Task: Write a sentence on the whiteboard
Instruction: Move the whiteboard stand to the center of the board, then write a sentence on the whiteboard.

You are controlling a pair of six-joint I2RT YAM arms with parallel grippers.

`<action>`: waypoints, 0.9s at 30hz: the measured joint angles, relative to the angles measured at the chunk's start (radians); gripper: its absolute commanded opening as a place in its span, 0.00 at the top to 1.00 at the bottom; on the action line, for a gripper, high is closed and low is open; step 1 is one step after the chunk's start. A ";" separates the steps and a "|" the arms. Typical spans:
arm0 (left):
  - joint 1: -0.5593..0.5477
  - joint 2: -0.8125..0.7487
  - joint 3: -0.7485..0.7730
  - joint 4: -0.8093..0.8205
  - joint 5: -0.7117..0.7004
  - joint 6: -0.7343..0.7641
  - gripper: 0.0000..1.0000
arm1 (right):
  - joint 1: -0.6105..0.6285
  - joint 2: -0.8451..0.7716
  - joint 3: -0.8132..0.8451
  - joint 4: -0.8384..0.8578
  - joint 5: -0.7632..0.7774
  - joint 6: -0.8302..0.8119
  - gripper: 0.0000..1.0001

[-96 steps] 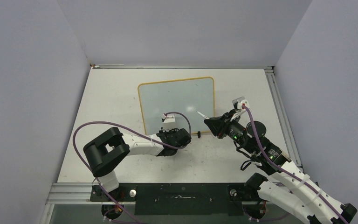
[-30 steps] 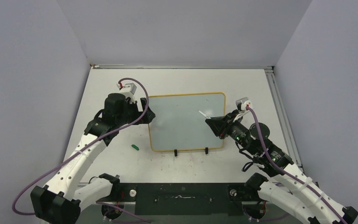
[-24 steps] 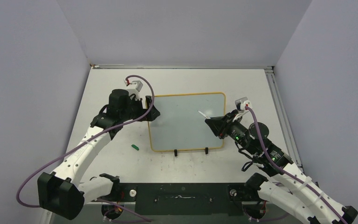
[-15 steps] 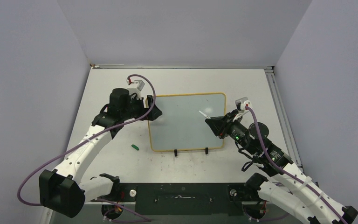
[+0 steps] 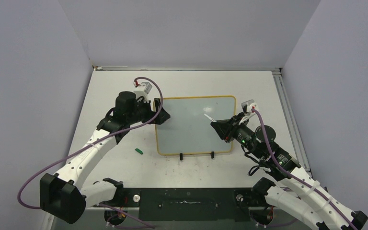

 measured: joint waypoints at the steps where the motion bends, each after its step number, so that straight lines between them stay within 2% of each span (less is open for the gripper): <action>1: -0.004 0.000 0.000 0.002 -0.002 -0.002 0.18 | 0.000 0.000 0.000 0.000 0.000 0.000 0.95; 5: -0.010 0.000 -0.011 0.005 -0.010 -0.006 0.16 | 0.000 0.000 0.000 0.000 0.000 0.000 0.95; 7: -0.009 0.000 -0.019 0.003 -0.011 -0.004 0.08 | 0.000 0.000 0.000 0.000 0.000 0.000 0.95; 9: -0.003 0.000 -0.023 -0.004 -0.003 0.000 0.06 | 0.000 0.000 0.000 0.000 0.000 0.000 0.95; 14: 0.035 -0.008 -0.023 -0.016 0.052 0.042 0.05 | 0.000 0.015 -0.003 0.023 -0.014 -0.004 0.95; 20: 0.149 -0.006 -0.023 0.010 0.212 0.086 0.11 | 0.034 0.087 -0.007 0.104 -0.022 -0.024 0.95; 27: 0.243 0.053 -0.018 0.099 0.364 0.098 0.32 | 0.219 0.243 0.000 0.186 0.118 -0.093 0.95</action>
